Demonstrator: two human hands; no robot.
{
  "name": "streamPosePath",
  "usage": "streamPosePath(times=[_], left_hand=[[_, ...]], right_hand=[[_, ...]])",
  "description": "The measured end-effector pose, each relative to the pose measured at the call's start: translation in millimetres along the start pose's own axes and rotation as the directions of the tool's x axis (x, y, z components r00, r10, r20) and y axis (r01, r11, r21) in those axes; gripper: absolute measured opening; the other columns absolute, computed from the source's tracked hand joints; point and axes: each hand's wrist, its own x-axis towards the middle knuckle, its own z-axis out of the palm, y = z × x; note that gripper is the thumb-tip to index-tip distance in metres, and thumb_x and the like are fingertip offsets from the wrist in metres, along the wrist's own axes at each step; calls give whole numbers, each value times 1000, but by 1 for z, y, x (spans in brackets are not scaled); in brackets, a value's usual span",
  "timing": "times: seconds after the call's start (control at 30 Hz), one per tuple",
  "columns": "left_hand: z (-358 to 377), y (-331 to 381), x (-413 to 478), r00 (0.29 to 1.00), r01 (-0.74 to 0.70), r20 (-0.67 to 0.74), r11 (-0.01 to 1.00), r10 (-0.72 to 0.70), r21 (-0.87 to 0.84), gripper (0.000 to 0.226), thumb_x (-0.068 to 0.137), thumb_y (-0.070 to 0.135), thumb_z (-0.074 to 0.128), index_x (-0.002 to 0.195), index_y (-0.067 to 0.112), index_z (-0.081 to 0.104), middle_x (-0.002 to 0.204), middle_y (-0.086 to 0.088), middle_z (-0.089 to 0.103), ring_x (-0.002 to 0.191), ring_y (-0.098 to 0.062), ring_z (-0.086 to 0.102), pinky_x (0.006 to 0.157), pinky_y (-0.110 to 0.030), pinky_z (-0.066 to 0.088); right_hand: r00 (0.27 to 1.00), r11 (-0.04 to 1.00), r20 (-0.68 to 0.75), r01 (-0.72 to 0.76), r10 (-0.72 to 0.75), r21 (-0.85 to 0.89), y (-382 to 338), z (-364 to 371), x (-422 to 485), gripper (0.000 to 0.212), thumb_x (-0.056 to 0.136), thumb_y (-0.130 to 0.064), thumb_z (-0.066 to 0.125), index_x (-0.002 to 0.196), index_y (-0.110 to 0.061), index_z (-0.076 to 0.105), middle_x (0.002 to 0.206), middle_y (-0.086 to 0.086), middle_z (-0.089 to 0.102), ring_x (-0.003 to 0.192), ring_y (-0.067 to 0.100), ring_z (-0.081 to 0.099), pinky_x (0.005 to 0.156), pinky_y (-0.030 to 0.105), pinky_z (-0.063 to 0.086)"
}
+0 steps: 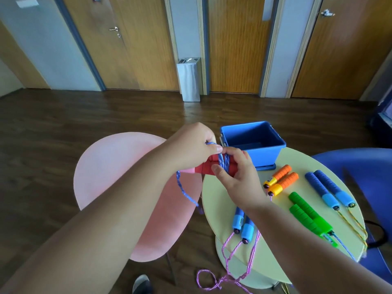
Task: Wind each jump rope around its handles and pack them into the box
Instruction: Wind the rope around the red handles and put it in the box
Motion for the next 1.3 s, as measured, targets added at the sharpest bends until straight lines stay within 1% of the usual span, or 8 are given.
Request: streamPosePath(times=[0.17, 0.43, 0.6, 0.73, 0.8, 1.03, 1.2, 1.3], left_hand=[[1, -1, 10, 996, -73, -47, 997, 75, 25, 25, 90, 43, 75, 74, 24, 73, 69, 3, 68, 68, -14, 66, 61, -35, 51], [-9, -12, 33, 991, -121, 43, 986, 126, -113, 25, 88, 42, 80, 73, 21, 76, 60, 6, 66, 55, -2, 51, 57, -24, 41], [-5, -4, 46, 974, -211, 63, 974, 217, -78, 29, 96, 42, 70, 70, 28, 70, 61, 15, 60, 57, 0, 48, 57, -21, 36], [-1, -2, 57, 969, -219, 123, 976, 216, 12, 34, 96, 48, 67, 66, 32, 67, 73, -9, 66, 62, -12, 48, 60, -33, 39], [-1, -2, 60, 966, -204, 160, 979, 203, -5, 32, 95, 48, 69, 68, 31, 70, 66, 4, 63, 59, -6, 47, 58, -29, 37], [-16, -10, 71, 907, 30, 398, 921, 139, -390, 18, 91, 5, 76, 104, 12, 65, 65, -1, 49, 48, -10, 28, 45, -23, 23], [-19, -28, 75, 916, 203, 388, 713, 104, -671, 16, 95, -4, 63, 91, 11, 59, 66, 3, 55, 41, -1, 27, 38, -15, 20], [-20, -29, 80, 944, 144, 320, 775, 78, -615, 11, 90, 2, 73, 85, 9, 67, 60, 4, 53, 42, -4, 27, 39, -18, 18]], right_hand=[[1000, 1000, -28, 0, 0, -2, 0, -5, -2, 41, 93, -22, 74, 114, -51, 55, 120, -4, 51, 106, 4, 56, 98, 39, 53], [991, 985, -1, 135, -135, 109, -7, -13, -1, 28, 92, -27, 67, 114, -36, 53, 109, 8, 56, 92, 25, 58, 79, 50, 55], [983, 987, 88, 161, -163, 21, -9, -19, 2, 27, 99, -20, 62, 123, -31, 66, 110, -3, 51, 104, 14, 54, 91, 29, 51], [986, 996, 138, 88, -91, 26, -9, -21, 4, 23, 95, -20, 66, 114, -32, 70, 106, 3, 54, 100, 17, 56, 86, 27, 52], [989, 996, 124, 71, -76, 46, -10, -19, 4, 14, 93, -25, 67, 105, -33, 70, 102, 3, 57, 98, 18, 56, 83, 26, 51], [992, 995, 78, 99, -100, 14, -5, -17, -6, 9, 101, -17, 63, 98, -20, 70, 93, -9, 61, 97, 18, 56, 82, 26, 49], [992, 992, 72, 102, -107, 69, -18, -31, 0, 10, 101, -17, 62, 98, -22, 70, 95, 3, 61, 91, 20, 57, 73, 19, 48], [989, 994, 99, 108, -110, 24, -20, -37, 5, 9, 101, -22, 62, 100, -22, 71, 95, 0, 61, 93, 16, 56, 76, 18, 48]])
